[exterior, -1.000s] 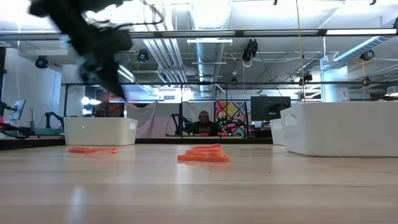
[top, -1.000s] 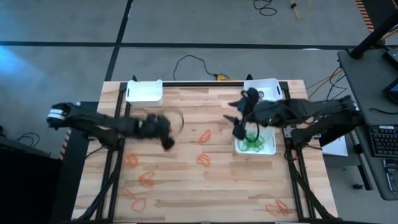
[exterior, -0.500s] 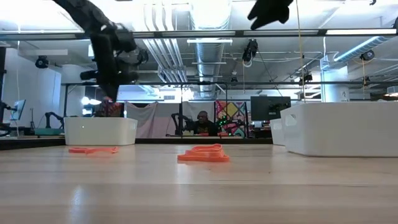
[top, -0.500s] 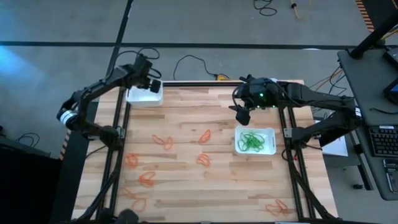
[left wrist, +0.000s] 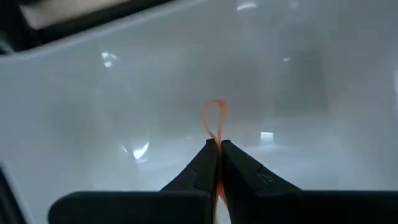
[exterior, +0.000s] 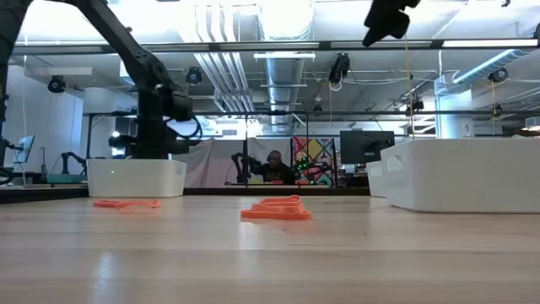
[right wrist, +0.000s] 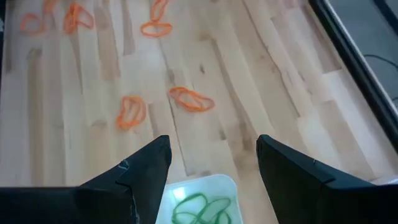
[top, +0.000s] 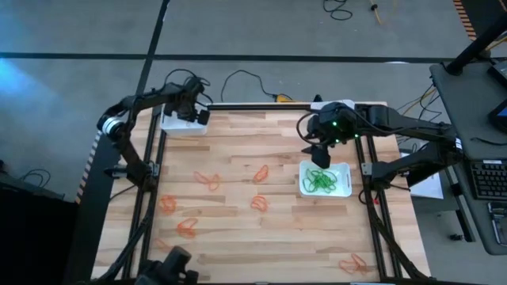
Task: Sort rubber bands into baskets
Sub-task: Put the orange rubber band into the top left white bin
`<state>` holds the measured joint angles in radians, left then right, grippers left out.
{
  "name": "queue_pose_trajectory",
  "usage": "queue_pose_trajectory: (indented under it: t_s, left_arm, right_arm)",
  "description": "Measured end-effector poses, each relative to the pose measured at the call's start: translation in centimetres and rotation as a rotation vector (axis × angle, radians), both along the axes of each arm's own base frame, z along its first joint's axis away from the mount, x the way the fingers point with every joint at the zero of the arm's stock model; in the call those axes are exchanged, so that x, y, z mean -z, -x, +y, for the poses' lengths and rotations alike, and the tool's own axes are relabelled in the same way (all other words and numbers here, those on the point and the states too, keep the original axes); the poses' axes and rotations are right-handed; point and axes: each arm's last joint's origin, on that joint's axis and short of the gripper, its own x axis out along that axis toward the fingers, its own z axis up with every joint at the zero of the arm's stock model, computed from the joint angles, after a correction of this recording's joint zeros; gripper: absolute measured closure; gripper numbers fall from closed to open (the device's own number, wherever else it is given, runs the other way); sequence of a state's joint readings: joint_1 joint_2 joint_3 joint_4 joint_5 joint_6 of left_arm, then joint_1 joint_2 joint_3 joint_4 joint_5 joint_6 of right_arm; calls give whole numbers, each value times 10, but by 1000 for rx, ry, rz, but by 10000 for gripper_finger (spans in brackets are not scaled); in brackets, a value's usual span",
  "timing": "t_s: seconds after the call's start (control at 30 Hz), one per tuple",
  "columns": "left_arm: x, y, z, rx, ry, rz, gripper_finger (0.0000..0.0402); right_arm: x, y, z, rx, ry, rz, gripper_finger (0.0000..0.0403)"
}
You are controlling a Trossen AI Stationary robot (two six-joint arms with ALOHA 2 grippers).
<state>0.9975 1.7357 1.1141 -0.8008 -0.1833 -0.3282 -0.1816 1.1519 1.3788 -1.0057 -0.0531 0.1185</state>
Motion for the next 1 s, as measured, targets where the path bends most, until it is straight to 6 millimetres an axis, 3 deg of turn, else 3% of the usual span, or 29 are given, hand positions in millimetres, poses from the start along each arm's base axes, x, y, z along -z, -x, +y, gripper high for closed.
queue_pose_trajectory:
  t_s: [0.2, 0.4, 0.53, 0.67, 0.77, 0.87, 1.0]
  left_arm:
    - [10, 1, 2, -33, 30, 25, 379]
    - [4, -1, 6, 27, 4, 25, 309]
    - [-21, -4, 11, 76, -37, 8, 251]
    - [-65, -7, 6, 148, -95, -32, 195]
    - [-101, -12, -17, 221, -134, -150, 166]
    - [-126, -17, -57, 333, -168, -246, 155]
    - [-130, -24, -123, 487, -181, -317, 153]
  right_arm:
    - [-1, 1, 0, 8, -8, -5, 172]
    - [-1, 2, 3, -26, -120, -13, 172]
    - [-1, 2, 3, -34, -113, -14, 172]
    - [-1, 1, 2, -22, -92, -20, 172]
    - [-3, -1, 1, 11, -71, -47, 172]
    - [-6, -4, 0, 34, -47, -80, 172]
    - [-9, -7, -1, 59, -51, -129, 172]
